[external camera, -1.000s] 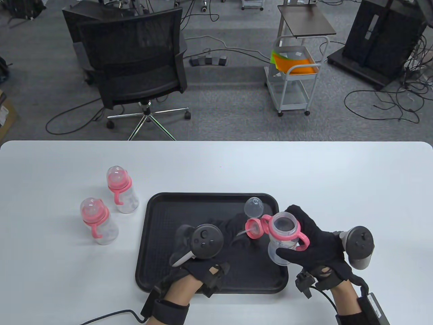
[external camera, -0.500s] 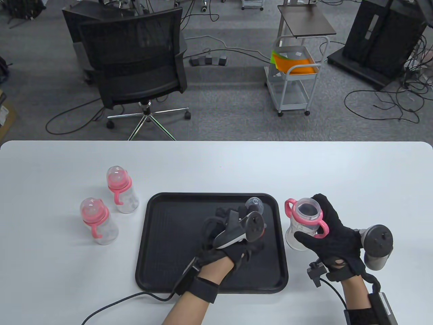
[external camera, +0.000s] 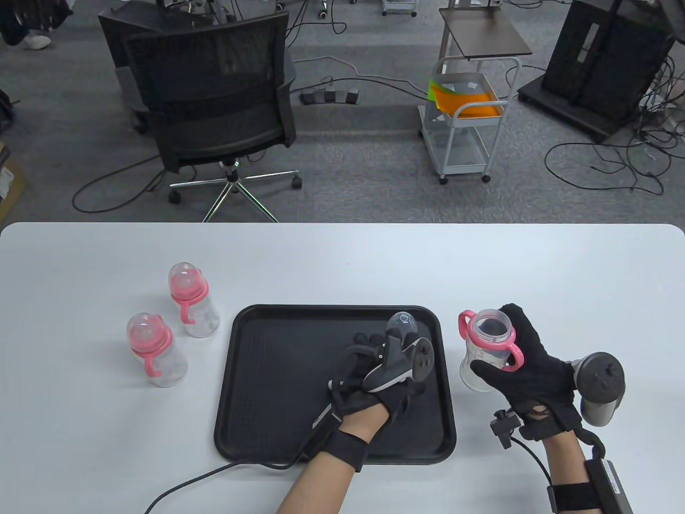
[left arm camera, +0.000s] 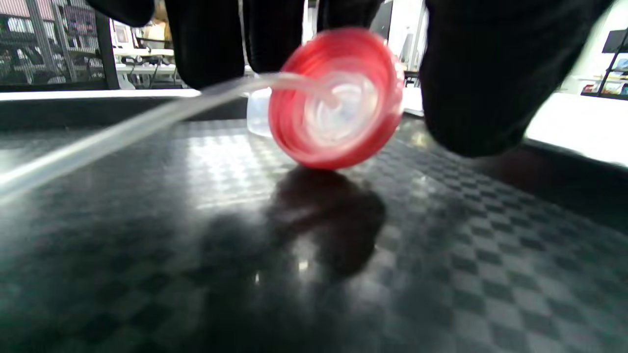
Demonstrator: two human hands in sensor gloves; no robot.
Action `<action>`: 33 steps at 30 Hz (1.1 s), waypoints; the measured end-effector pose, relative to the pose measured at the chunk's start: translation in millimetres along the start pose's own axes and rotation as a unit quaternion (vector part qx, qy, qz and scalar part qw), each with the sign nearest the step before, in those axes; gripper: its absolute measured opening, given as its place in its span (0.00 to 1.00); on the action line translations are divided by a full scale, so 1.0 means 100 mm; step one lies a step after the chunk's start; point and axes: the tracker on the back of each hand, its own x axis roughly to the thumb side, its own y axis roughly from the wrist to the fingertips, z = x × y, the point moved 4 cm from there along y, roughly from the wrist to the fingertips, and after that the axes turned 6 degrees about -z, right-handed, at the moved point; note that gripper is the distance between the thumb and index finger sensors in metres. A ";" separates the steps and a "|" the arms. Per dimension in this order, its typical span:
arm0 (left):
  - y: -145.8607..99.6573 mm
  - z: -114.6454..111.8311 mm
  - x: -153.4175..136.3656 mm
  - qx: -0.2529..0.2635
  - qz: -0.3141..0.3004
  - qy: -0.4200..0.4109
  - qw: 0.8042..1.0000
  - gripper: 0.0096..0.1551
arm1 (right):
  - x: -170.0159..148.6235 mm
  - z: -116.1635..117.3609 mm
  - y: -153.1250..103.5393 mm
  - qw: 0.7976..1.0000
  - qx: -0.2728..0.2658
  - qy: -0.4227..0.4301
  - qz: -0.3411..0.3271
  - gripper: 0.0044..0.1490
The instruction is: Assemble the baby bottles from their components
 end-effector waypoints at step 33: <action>-1.11 1.21 -0.93 0.187 -0.082 -0.331 0.921 0.56 | 0.28 0.34 0.00 0.996 0.068 -0.043 -0.046 0.67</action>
